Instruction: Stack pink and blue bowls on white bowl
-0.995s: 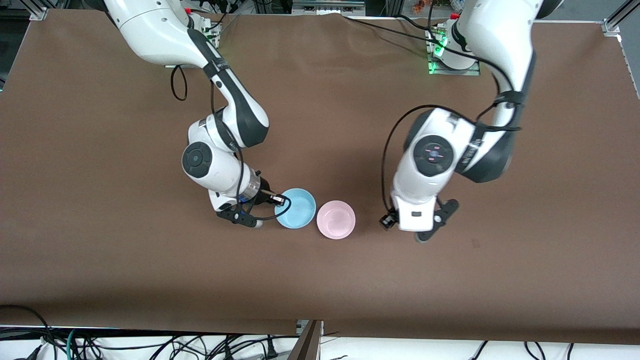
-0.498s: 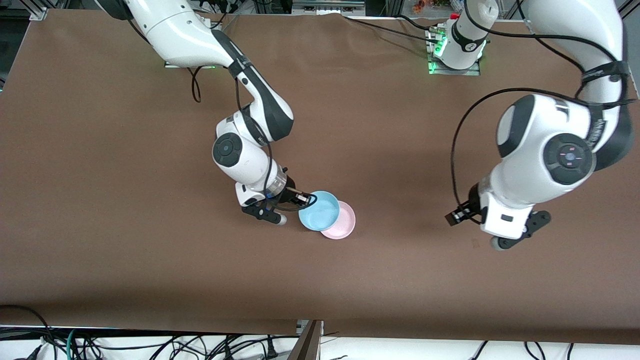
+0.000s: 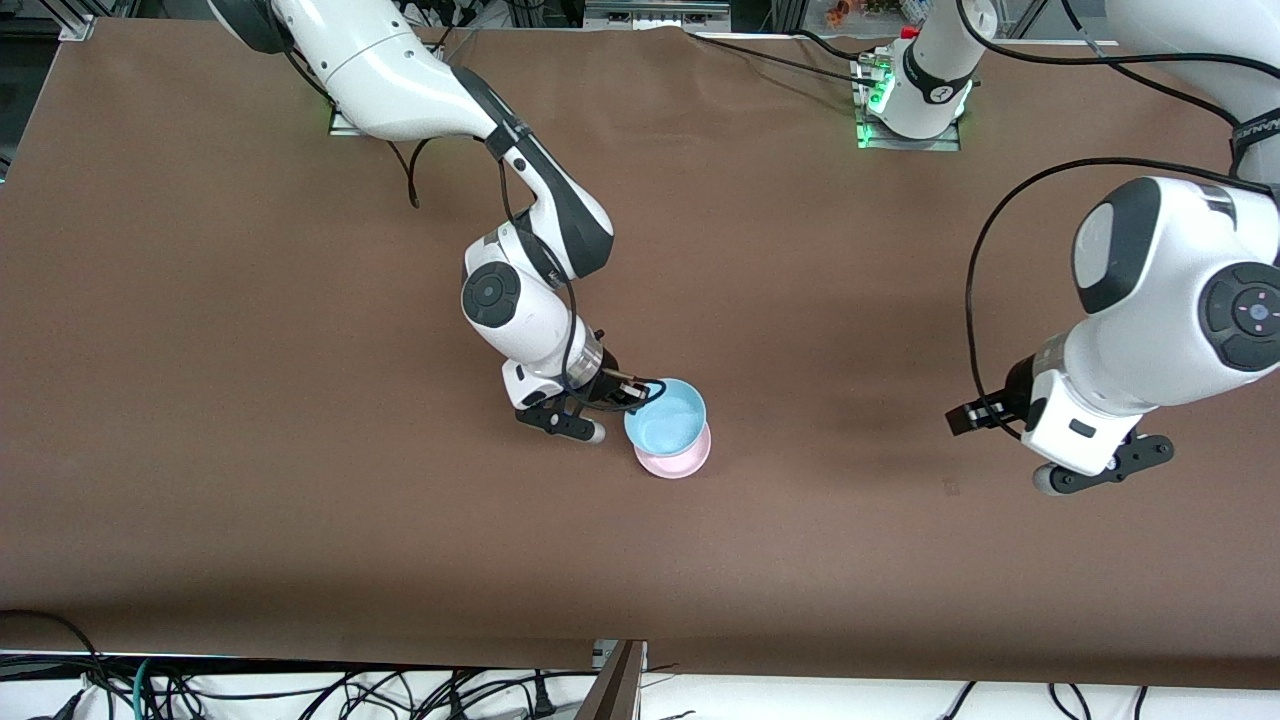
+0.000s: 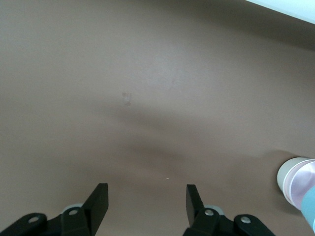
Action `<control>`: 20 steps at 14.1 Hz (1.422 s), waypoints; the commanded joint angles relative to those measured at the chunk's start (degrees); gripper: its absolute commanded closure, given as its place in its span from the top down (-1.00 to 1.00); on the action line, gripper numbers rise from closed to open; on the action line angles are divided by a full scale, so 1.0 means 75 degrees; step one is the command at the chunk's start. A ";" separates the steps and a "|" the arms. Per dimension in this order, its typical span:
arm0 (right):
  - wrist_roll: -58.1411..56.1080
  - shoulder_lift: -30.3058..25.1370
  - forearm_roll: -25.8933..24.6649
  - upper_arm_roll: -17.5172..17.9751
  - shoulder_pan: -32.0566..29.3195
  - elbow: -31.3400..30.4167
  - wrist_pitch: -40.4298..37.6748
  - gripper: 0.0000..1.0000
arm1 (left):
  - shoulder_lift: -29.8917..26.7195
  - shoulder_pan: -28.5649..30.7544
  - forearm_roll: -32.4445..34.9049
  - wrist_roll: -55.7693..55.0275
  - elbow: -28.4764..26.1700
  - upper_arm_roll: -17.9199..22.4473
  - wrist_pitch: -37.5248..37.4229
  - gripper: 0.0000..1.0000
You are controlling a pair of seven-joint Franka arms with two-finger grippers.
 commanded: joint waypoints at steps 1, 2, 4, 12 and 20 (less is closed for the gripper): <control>0.0082 0.0284 0.0050 -0.0038 0.0094 0.0352 0.0136 -1.00 | -0.0279 0.0276 -0.0161 0.0675 -0.0242 -0.0047 -0.0100 0.45; 0.0082 0.0342 0.0050 -0.0049 0.0094 0.0421 0.0171 -1.00 | -0.0314 0.0358 -0.0173 0.0804 -0.0242 -0.0047 -0.0088 0.45; 0.0070 0.0436 0.0027 -0.0061 0.0141 0.0550 0.0195 -1.00 | -0.0326 0.0440 -0.0173 0.0992 -0.0254 -0.0047 -0.0100 0.45; 0.0000 0.0671 -0.0219 -0.0085 0.0164 0.0727 0.0195 -1.00 | -0.0782 0.0827 -0.0149 0.2421 -0.0312 -0.0047 -0.0579 0.50; -0.0035 0.0753 -0.0290 -0.0131 0.0141 0.0820 0.0195 -1.00 | -0.2163 0.0851 -0.0044 0.2422 -0.0606 -0.0035 -0.1468 0.58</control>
